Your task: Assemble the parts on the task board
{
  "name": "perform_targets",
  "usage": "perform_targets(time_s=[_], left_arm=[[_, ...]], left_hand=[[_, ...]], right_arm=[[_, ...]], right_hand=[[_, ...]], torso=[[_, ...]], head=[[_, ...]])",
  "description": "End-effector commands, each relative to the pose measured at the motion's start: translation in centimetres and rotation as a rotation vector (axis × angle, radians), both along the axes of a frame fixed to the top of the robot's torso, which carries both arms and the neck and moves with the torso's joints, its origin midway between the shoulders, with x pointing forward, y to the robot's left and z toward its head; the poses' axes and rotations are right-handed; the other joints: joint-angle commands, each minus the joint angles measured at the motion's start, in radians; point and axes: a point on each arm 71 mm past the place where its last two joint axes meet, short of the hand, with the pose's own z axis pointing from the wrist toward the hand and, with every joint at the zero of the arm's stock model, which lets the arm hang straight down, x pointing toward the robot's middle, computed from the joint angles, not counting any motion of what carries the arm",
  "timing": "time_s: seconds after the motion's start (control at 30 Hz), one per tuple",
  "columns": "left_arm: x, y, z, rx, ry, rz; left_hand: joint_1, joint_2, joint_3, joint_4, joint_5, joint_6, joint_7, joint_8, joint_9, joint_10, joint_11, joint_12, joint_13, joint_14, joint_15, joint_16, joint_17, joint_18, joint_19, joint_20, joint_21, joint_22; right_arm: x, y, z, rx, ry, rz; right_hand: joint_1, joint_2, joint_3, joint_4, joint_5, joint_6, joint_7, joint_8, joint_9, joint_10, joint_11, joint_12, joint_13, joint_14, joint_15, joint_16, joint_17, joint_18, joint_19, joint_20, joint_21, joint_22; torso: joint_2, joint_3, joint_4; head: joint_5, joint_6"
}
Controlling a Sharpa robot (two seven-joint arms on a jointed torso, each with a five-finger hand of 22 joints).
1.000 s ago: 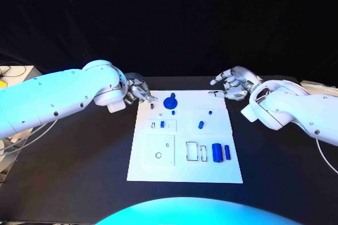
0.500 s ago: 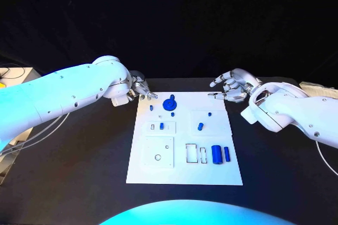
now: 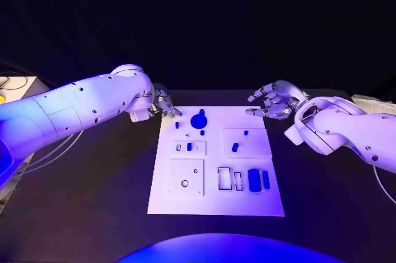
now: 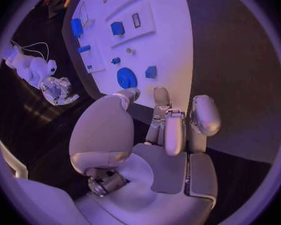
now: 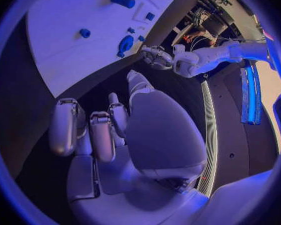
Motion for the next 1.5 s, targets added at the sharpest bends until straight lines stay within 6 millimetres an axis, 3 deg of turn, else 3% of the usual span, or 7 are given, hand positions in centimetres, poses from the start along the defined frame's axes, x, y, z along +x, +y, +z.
perform_targets(time_s=[0.03, 0.93, 1.3, 1.5], left_arm=[[-0.1, -0.4, -0.2, 0.022, 0.027, -0.036], [-0.4, -0.8, -1.5, 0.028, 0.090, -0.058], [-0.5, -1.0, -1.7, 0.032, 0.100, -0.063], [-0.5, -1.0, -1.8, 0.023, 0.097, -0.057]], left_hand=[[-0.010, -0.002, -0.004, 0.000, -0.003, 0.003, 0.007, -0.004, -0.001, -0.006, 0.002, 0.000, 0.000, 0.063, 0.008, 0.001, 0.132, 0.019, 0.002, 0.008, -0.003, 0.001], [-0.024, 0.000, -0.016, 0.000, -0.005, 0.010, 0.006, -0.004, -0.004, -0.007, 0.002, 0.003, 0.002, 0.064, 0.009, 0.004, 0.136, 0.019, 0.004, 0.010, -0.001, 0.005], [-0.004, 0.016, -0.012, -0.007, -0.001, 0.017, 0.002, -0.002, -0.006, -0.006, -0.001, 0.009, 0.007, 0.066, 0.007, 0.007, 0.142, 0.018, 0.007, 0.011, 0.002, 0.011], [0.021, 0.040, 0.001, -0.008, 0.000, 0.020, -0.001, -0.003, -0.008, -0.004, -0.004, 0.014, 0.010, 0.066, 0.005, 0.008, 0.143, 0.018, 0.008, 0.010, 0.004, 0.014]], right_arm=[[-0.1, 0.1, 0.1, 0.001, -0.007, 0.011], [0.0, 0.2, 0.1, 0.001, -0.009, 0.010], [0.0, 0.2, 0.1, 0.001, -0.009, 0.011], [0.0, 0.3, 0.1, 0.001, -0.009, 0.012]], right_hand=[[-0.010, 0.003, 0.007, 0.001, 0.005, -0.006, -0.001, 0.005, -0.001, -0.003, 0.000, -0.002, 0.029, 0.066, 0.002, -0.005, 0.140, 0.010, -0.004, -0.002, -0.006, 0.045], [-0.010, 0.003, 0.007, 0.001, 0.005, -0.006, -0.001, 0.005, -0.001, -0.003, 0.000, -0.002, 0.029, 0.066, 0.002, -0.005, 0.140, 0.010, -0.004, -0.002, -0.006, 0.045], [-0.010, 0.003, 0.007, 0.001, 0.005, -0.006, -0.001, 0.005, -0.001, -0.003, 0.000, -0.002, 0.029, 0.066, 0.002, -0.005, 0.140, 0.010, -0.004, -0.002, -0.006, 0.045], [-0.010, 0.003, 0.007, 0.001, 0.005, -0.006, -0.001, 0.005, -0.001, -0.003, 0.000, -0.002, 0.029, 0.066, 0.002, -0.005, 0.140, 0.010, -0.004, -0.002, -0.006, 0.045]], torso=[[0.000, -0.0004, 0.0008], [0.000, 0.0013, 0.0005], [0.000, 0.0012, 0.0004], [0.001, 0.0004, 0.0000]], head=[[-0.001, -0.002], [0.002, -0.003], [0.002, -0.005], [0.003, -0.006]])
